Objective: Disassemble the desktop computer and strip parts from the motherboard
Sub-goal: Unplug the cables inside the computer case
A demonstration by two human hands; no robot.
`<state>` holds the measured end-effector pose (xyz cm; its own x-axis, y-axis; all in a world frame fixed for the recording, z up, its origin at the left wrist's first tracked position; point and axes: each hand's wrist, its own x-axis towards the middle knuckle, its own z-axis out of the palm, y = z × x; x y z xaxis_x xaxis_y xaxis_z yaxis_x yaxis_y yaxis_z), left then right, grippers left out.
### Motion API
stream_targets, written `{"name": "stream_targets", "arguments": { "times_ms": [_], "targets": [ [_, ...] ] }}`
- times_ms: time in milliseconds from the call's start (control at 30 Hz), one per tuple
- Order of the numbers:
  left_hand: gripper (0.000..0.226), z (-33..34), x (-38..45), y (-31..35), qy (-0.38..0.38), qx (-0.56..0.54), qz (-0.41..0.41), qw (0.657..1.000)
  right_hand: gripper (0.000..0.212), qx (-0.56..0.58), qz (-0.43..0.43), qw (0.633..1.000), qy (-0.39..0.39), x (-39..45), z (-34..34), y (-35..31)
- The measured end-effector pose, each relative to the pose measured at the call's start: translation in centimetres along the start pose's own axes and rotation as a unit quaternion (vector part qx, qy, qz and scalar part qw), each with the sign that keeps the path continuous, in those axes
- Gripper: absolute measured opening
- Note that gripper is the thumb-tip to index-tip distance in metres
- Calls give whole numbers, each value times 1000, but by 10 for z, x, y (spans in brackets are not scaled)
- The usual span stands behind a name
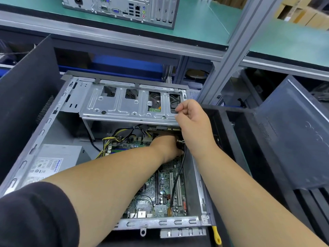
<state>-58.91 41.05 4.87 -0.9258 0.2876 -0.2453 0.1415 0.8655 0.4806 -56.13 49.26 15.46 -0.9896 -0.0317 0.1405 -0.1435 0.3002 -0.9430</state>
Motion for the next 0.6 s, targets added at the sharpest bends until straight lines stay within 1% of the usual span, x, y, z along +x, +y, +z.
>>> {"name": "stream_targets", "arguments": {
  "times_ms": [100, 267, 367, 500, 600],
  "targets": [
    [16, -2, -3, 0, 5, 9, -8, 1000, 17, 4, 1, 1000, 0, 0, 0, 1],
    [24, -12, -8, 1, -17, 11, -8, 1000, 16, 10, -4, 1000, 0, -1, 0, 1],
    [23, -13, -8, 1, -26, 15, 3, 1000, 15, 6, -9, 1000, 0, -1, -1, 2],
    [19, -10, -8, 0, -34, 3, 12, 999, 16, -2, -11, 1000, -2, -1, -1, 3],
    [20, -14, -12, 2, -27, -30, 9, 999, 18, 3, -3, 1000, 8, 1, -2, 3]
  ]
}}
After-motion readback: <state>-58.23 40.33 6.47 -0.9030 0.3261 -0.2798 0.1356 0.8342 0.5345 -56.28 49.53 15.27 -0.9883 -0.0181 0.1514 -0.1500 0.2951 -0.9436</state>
